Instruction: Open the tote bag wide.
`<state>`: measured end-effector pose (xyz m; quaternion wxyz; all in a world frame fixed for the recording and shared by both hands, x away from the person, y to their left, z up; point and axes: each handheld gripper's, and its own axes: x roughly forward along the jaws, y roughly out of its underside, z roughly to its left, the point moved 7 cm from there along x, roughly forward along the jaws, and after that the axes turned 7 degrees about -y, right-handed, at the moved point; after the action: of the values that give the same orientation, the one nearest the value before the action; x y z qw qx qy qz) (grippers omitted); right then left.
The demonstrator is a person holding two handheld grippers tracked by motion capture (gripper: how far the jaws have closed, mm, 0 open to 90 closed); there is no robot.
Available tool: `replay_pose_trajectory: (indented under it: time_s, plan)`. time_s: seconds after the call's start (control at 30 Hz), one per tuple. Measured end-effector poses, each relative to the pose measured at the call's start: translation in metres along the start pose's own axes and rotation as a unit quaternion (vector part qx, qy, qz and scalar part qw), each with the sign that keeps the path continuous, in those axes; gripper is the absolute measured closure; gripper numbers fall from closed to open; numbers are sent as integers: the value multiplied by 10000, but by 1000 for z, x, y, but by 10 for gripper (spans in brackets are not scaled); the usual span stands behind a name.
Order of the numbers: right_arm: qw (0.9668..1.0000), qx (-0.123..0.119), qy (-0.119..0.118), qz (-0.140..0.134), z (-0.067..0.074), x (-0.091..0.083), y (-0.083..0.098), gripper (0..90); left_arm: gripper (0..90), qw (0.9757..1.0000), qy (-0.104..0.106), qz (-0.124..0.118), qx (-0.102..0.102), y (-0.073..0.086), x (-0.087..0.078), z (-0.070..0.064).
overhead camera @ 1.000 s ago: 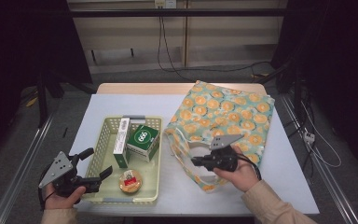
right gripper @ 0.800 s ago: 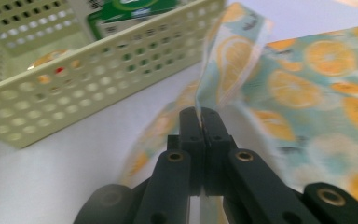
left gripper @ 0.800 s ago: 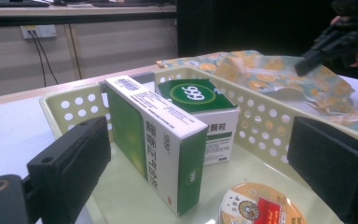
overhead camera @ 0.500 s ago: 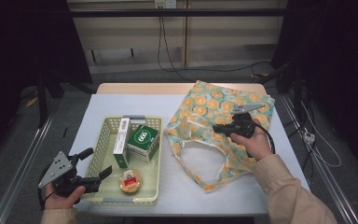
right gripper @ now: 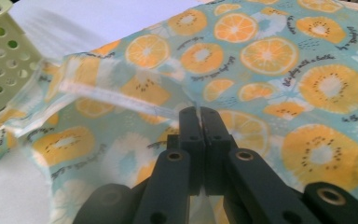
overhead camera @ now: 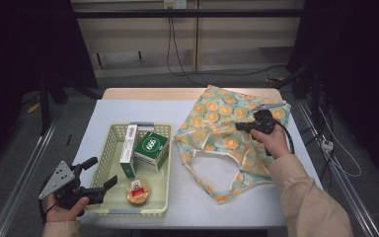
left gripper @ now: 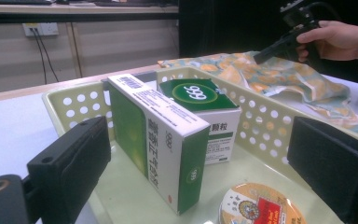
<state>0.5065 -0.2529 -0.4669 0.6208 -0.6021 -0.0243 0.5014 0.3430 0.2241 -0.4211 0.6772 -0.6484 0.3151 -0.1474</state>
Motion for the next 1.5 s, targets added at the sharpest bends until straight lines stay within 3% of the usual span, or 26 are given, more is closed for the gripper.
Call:
replay_pose_trajectory:
  time_s: [0.27, 0.33, 0.4, 0.43, 0.53, 0.6, 0.7, 0.93, 1.07, 1.17, 1.23, 1.33, 1.5]
  plan:
    - [9997, 113, 143, -139, -22, 4, -12, 868, 56, 10000, -34, -16, -57, 0, 1, 3]
    - [9992, 211, 267, -188, -27, 4, -12, 717, 57, 10000, -21, -8, -55, 1, 2, 2]
    - [9991, 282, 316, 7, -27, 4, -7, 655, 57, 10000, -13, -2, -71, 1, 2, 3]
    - [9989, 260, 388, 83, -27, 4, -5, 546, 57, 10000, -17, 2, -63, 2, 3, 3]
    - [9987, 333, 376, -5, -24, -2, -3, 402, 57, 9999, -54, -18, -117, 1, 3, 5]
    - [9983, 315, 489, -50, -21, -9, -3, 267, 57, 10000, -60, -13, -71, 1, 3, 6]
    - [9984, 272, 478, -120, -12, -19, -2, 220, 57, 9999, -42, -56, -113, 0, 3, 5]
    - [9996, -198, 193, -13, 29, -36, 13, 223, 56, 10000, 17, -67, -72, -3, 4, 2]
    - [9987, -482, 33, 185, 54, -40, 27, 319, 56, 10000, 61, -35, -30, -1, 3, 0]
    - [9971, -725, -52, 208, 70, -42, 33, 494, 56, 10000, 62, -27, -46, 0, 4, 0]
    - [9961, -813, -190, 275, 79, -41, 36, 561, 57, 10000, 61, -32, -35, -1, 3, -1]
    - [9944, -907, -340, 418, 87, -33, 42, 698, 57, 10000, 37, -60, -15, -2, 1, 0]
    - [9922, -1004, -300, 671, 89, -14, 52, 740, 56, 10000, 23, -43, -8, -1, 0, 1]
